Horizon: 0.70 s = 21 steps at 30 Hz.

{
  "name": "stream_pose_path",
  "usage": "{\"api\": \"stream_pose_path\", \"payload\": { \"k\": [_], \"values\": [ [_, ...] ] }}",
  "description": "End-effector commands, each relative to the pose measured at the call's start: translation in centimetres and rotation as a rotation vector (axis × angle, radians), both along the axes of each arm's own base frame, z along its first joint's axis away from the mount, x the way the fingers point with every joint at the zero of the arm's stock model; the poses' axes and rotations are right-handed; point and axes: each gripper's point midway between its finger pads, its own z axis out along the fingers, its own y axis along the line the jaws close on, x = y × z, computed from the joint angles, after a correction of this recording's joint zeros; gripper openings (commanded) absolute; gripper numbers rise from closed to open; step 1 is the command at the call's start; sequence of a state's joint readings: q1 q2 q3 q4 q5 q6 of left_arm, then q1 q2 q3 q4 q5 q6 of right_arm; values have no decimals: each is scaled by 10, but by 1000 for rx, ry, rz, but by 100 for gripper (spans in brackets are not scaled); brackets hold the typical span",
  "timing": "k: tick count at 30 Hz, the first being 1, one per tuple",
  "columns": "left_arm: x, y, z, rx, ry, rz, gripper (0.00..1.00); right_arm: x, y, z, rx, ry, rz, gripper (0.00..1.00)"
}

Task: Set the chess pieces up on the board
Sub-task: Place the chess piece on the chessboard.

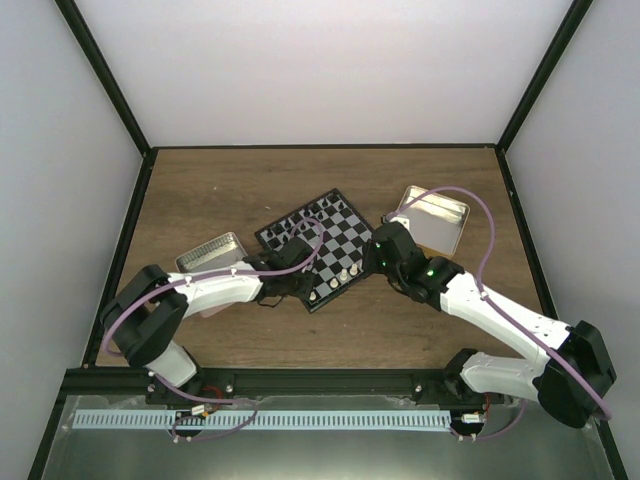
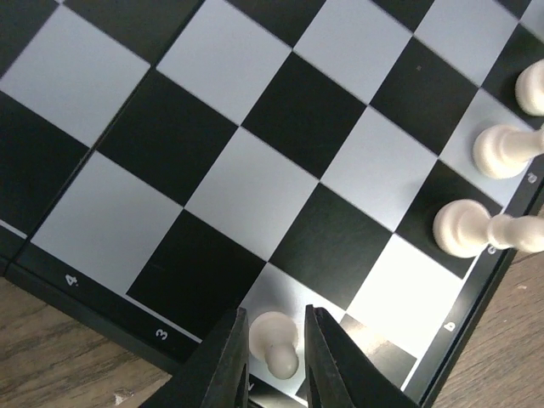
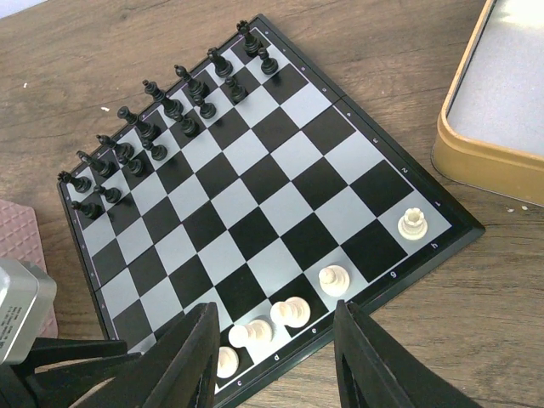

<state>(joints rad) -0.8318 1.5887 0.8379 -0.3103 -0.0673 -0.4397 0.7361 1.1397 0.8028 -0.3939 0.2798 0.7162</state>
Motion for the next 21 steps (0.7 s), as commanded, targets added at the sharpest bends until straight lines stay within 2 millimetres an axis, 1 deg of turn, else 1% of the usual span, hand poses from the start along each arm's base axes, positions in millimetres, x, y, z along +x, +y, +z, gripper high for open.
{"api": "stream_pose_path", "payload": {
  "k": [1, 2, 6, 8, 12, 14, 18, 21],
  "values": [
    [9, -9, 16, -22, -36, 0, 22, 4, 0, 4, 9, -15, -10, 39],
    [10, -10, 20, -29, -44, 3, 22, 4, 0, 5, 10, -15, -10, 39],
    [14, -8, 27, -29, -62, 19, 23, 4, -1, 4, 9, -14, -12, 38],
    [15, -7, 30, -29, -72, 28, 26, 4, 0, 4, 10, -15, -9, 38],
    [23, 4, 46, -28, -121, 94, 29, 4, 0, 5, 13, -15, -8, 39],
    [32, 18, 57, -16, -167, 180, 29, 4, 0, 5, 13, -17, -10, 39],
    [48, 63, 81, 11, -261, 406, 29, 3, -1, 5, 14, -15, -11, 39],
    [54, 100, 88, -14, -282, 546, 31, 3, -2, 4, 14, -15, -13, 39]
  ]
}}
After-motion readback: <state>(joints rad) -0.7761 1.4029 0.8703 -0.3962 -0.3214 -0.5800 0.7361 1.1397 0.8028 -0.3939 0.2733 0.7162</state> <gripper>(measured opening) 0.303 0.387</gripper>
